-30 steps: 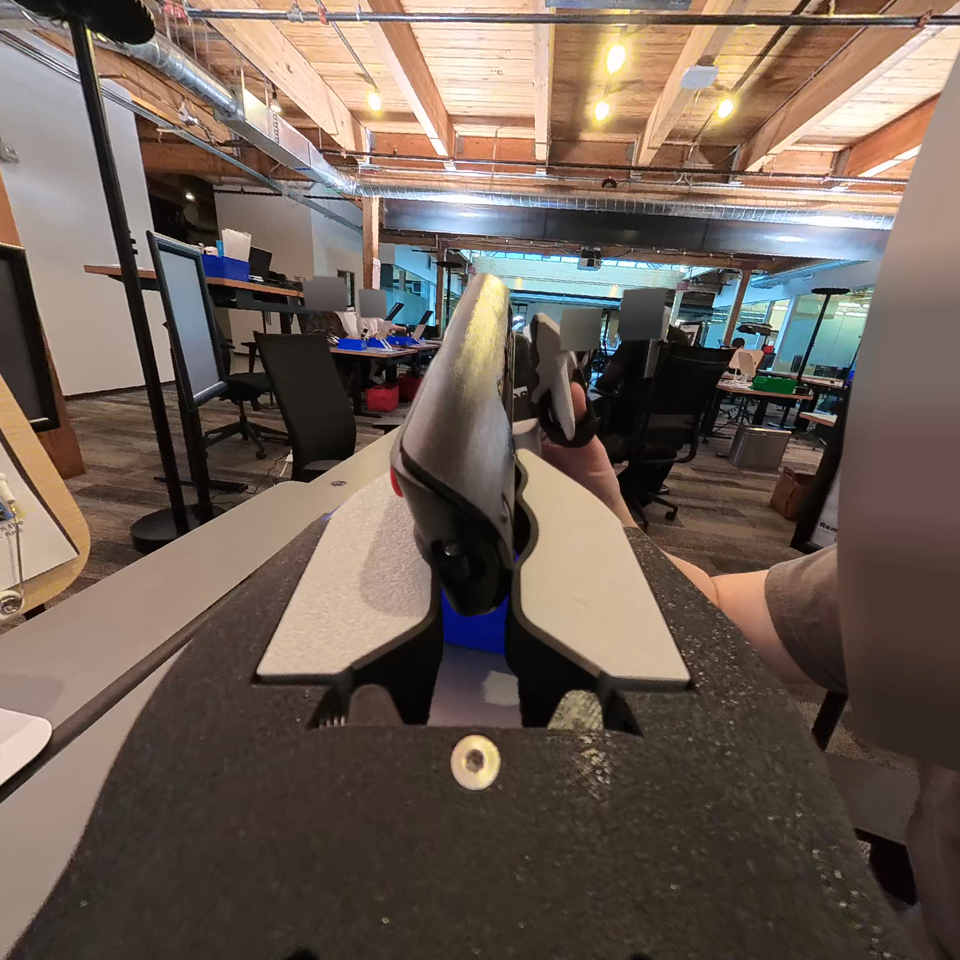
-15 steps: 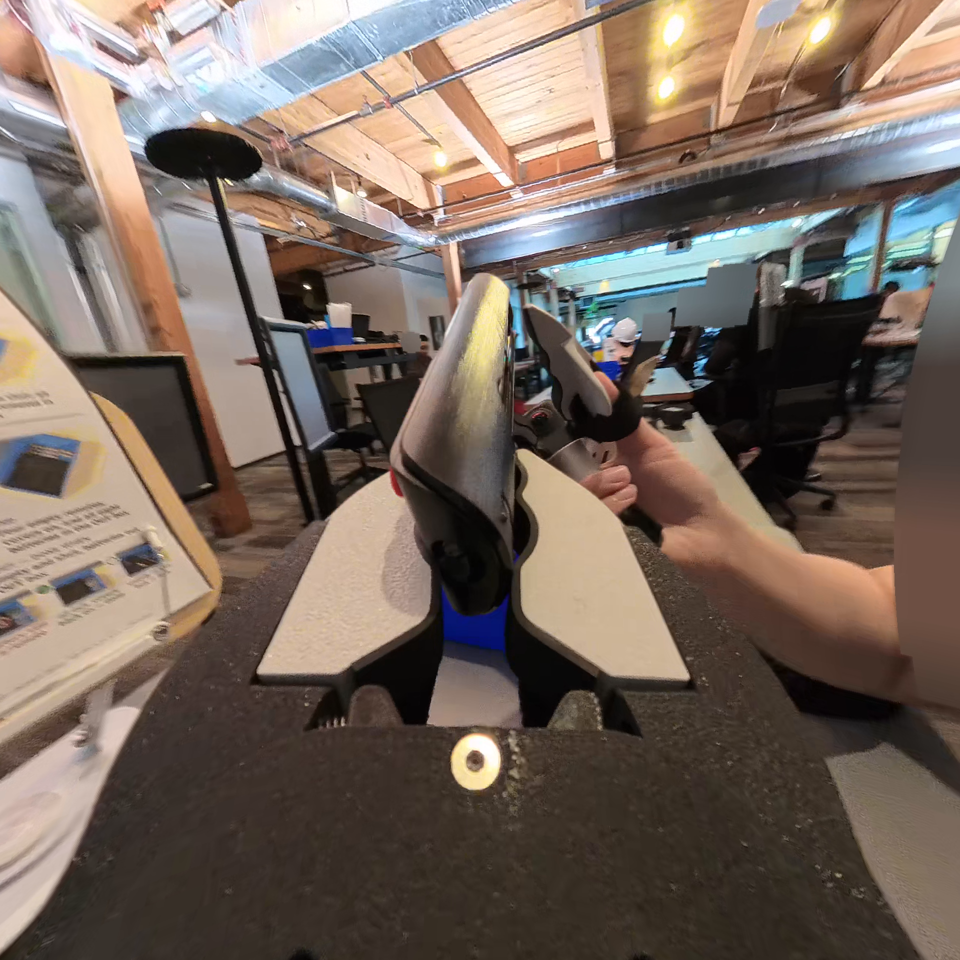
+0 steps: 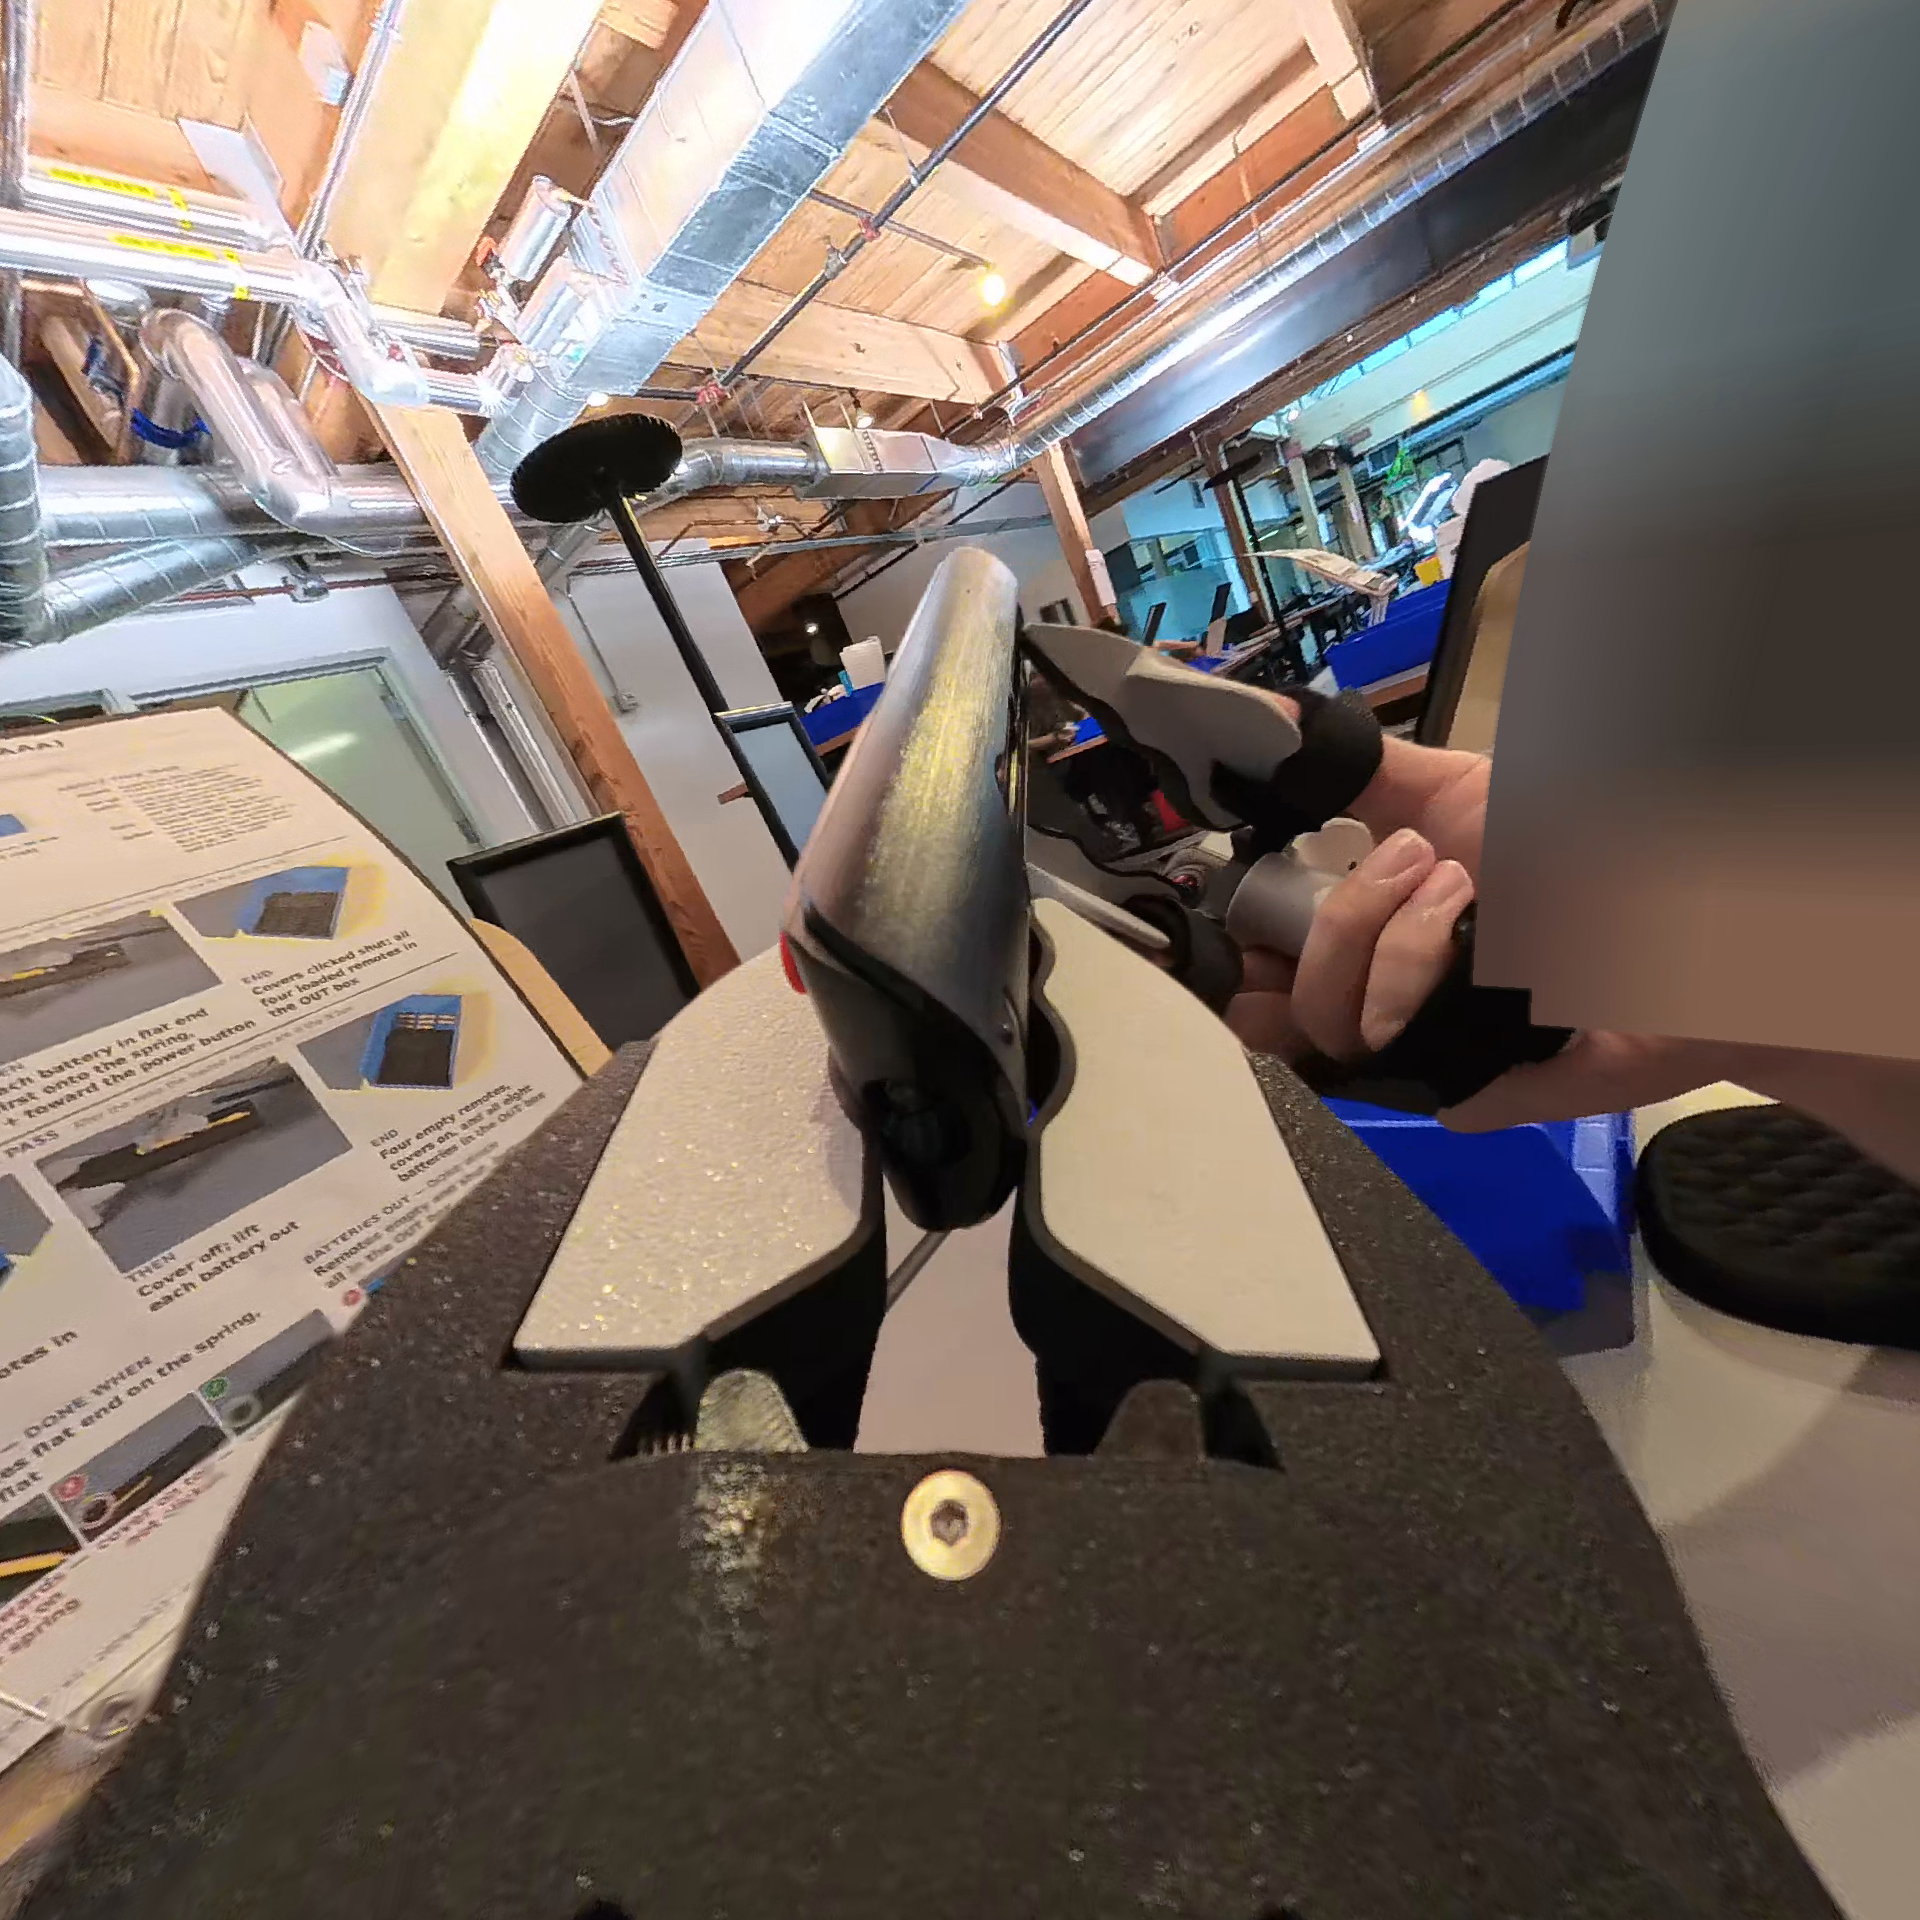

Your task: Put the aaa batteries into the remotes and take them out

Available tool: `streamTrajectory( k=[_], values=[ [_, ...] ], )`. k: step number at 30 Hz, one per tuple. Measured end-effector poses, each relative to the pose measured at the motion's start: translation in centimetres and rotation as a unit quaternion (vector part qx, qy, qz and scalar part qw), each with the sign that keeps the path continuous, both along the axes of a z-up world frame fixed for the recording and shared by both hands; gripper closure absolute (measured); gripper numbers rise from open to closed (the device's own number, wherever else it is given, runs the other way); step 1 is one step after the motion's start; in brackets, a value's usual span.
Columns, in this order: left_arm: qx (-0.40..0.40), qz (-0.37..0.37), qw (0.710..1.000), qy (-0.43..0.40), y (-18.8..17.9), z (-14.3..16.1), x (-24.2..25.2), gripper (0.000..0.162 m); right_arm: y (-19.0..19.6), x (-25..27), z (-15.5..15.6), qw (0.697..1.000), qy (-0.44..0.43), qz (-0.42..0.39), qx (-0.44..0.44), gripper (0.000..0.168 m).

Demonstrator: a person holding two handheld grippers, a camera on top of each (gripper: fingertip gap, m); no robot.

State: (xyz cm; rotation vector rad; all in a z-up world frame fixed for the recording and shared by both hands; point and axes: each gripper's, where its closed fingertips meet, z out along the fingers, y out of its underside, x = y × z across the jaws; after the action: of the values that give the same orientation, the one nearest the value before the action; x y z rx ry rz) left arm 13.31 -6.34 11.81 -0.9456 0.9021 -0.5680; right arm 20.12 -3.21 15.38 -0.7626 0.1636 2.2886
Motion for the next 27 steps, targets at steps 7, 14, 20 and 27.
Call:
streamTrajectory(
  k=[7,14,20,27],
  values=[
    [-0.097,-0.058,0.993,-0.031,0.4,-0.5,0.4,0.139,0.1,0.3,0.2,0.998,-0.016,-0.036,0.045,0.136],
    [-0.227,-0.155,0.958,-0.086,0.5,-1.5,1.4,0.138,-0.5,0.9,0.7,0.977,-0.068,-0.145,0.143,0.141],
    [-0.234,-0.157,0.955,-0.095,0.4,-2.2,2.1,0.138,-0.2,0.8,0.3,0.966,-0.108,-0.179,0.153,0.145],
    [-0.239,-0.173,0.955,0.009,0.2,-2.7,2.4,0.116,2.3,2.2,-0.3,0.937,-0.255,-0.153,0.182,0.147]
  ],
)
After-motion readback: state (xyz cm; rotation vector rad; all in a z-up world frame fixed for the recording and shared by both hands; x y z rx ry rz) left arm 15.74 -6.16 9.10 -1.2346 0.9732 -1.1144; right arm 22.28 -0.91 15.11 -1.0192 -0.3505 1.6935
